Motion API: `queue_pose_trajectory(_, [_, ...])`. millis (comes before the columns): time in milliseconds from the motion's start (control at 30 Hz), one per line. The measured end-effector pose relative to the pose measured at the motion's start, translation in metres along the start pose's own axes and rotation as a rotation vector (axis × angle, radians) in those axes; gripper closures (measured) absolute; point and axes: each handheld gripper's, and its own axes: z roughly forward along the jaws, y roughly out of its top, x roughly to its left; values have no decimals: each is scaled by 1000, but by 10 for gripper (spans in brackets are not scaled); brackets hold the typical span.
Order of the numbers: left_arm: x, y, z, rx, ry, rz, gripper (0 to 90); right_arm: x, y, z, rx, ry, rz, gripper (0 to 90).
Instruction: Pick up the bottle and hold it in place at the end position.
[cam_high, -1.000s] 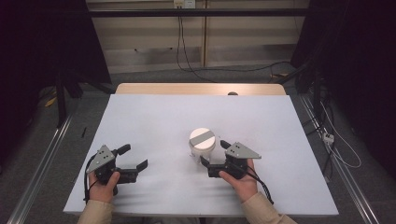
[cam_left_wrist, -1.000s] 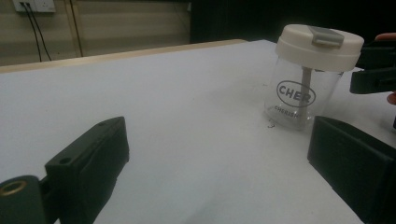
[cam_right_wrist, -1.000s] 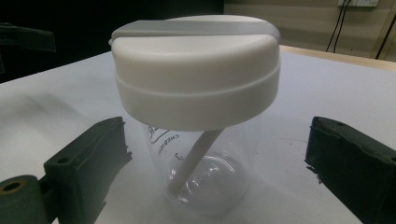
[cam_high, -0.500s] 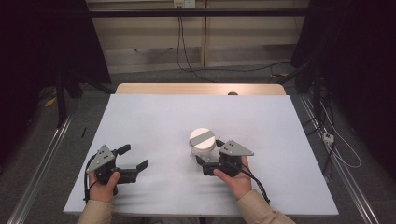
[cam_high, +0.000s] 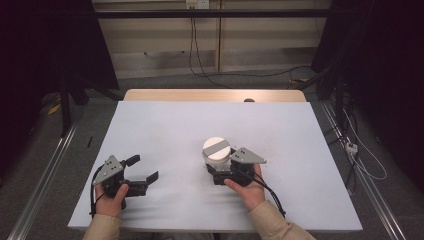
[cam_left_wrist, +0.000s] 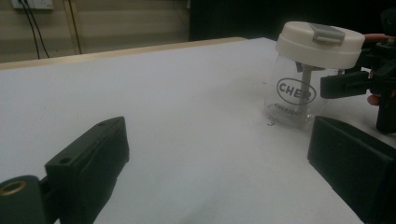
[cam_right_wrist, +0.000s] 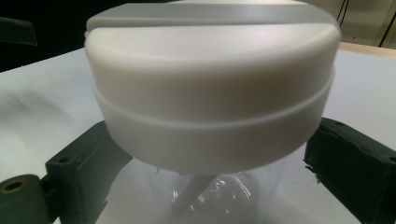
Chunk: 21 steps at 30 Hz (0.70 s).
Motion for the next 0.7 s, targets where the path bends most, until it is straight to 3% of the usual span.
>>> queue_pose_trajectory(700, [0, -1, 1, 9, -3, 0, 52, 2, 1, 14, 16, -10, 4, 99])
